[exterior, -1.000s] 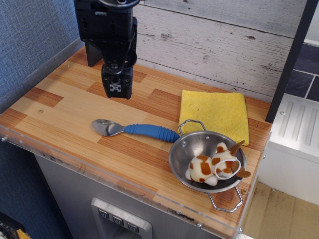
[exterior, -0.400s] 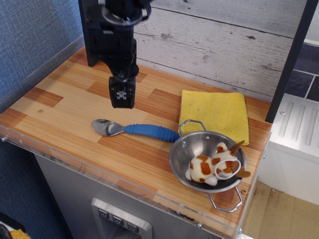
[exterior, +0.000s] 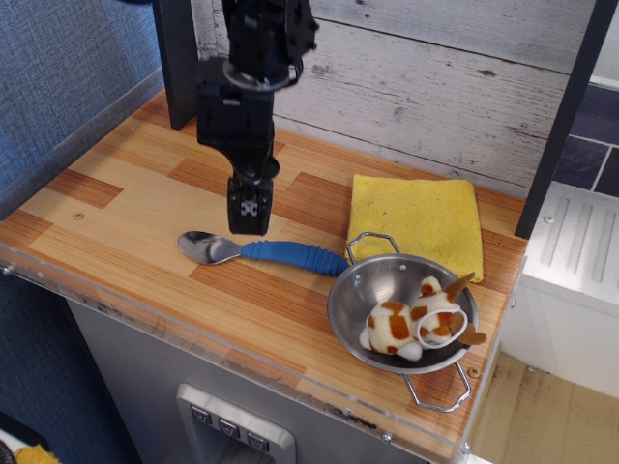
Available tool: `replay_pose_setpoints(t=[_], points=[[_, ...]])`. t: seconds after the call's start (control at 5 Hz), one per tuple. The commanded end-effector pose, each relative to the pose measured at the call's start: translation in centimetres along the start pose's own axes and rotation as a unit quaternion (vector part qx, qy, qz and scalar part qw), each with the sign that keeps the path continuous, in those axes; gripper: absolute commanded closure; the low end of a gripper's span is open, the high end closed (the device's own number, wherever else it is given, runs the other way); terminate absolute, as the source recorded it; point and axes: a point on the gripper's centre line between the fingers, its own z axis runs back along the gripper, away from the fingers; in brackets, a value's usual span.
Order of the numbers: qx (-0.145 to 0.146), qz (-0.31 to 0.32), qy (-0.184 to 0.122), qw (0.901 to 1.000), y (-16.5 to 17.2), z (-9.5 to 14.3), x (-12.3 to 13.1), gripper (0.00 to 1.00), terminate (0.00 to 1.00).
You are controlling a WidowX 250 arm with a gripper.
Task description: Pick the spoon and keep the corner to the table.
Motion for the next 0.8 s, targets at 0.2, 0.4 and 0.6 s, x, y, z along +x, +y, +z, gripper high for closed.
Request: replay_pose_setpoints(t=[0.2,0.4,0.6], points=[[0.010,-0.054,-0.027,0.9981,1.0,-2.4,-2.5,0.00,0.00],[0.018,-0.063,-0.029,0.9974,0.4,-3.3,-2.9,0.00,0.00],[0.013,-0.067,-0.022,0.9974,0.3,-3.3,-2.9,1.00,0.00]])
